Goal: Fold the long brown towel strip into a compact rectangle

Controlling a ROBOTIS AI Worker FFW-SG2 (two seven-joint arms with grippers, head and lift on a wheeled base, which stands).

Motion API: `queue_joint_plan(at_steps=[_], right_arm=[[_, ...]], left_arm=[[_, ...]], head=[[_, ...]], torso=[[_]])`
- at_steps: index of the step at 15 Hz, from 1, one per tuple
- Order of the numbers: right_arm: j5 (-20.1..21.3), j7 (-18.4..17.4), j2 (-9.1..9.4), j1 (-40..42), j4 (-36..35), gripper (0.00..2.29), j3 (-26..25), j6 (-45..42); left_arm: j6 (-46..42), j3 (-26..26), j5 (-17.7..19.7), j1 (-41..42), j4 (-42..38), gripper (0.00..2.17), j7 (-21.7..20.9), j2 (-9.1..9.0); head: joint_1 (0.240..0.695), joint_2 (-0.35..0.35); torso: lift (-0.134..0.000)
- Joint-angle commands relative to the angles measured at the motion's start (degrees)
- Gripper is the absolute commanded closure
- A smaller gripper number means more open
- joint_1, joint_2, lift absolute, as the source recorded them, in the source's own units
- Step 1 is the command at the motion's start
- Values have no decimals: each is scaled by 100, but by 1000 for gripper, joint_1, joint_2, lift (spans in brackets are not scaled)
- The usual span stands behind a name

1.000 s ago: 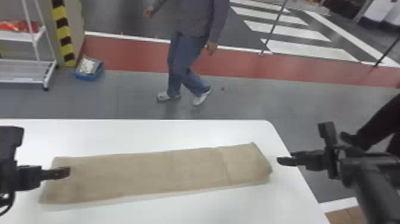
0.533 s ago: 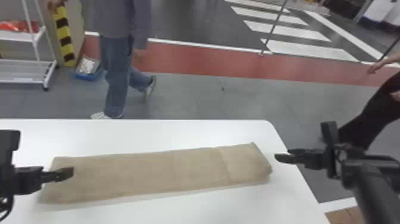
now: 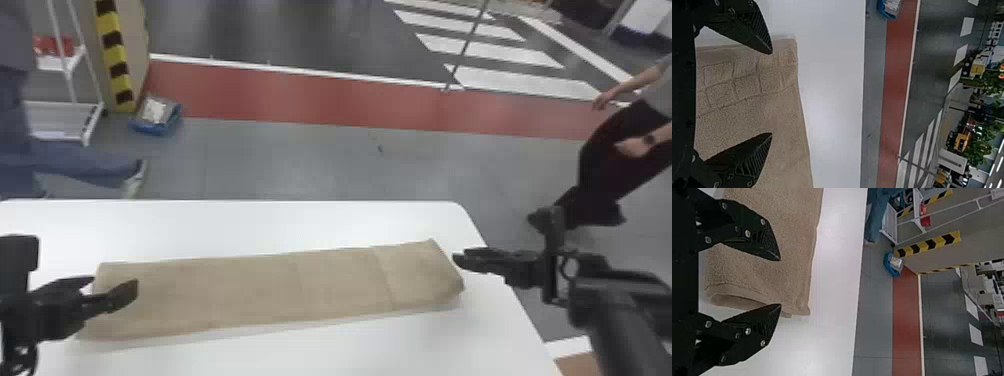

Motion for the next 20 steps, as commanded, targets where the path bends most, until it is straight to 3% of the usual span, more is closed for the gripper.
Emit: queue_joint_plan(at_steps=[1,2,3,6,11,20], right_arm=[[44,-96,198,221,-105,1450,42,-376],[123,-236,329,344,-167,1622,15,-710],[131,-386,382,458,-167,1652,-20,-992],[131,-676,470,730,-193,1656,15,-1361],[457,-1071,655,880,-246,1656,182,-1413],[676,-1133,611,862,-246,1656,472,-535]], left_arm=[[-299,-182,-6,160,-3,589,90,-3],[-334,-367,-59,204,-3,981,327,24],[-493,-437,-121,257,15,1278,389,41],[-493,-490,-235,310,15,1615,503,76],[-405,-648,-376,345,85,1615,837,156],[-141,-718,-472,345,129,1615,881,191]], head=[[695,-281],[695,-278],[695,-276],[695,-274],[695,-261],[695,-246]], torso=[[0],[0],[0],[0],[0],[0]])
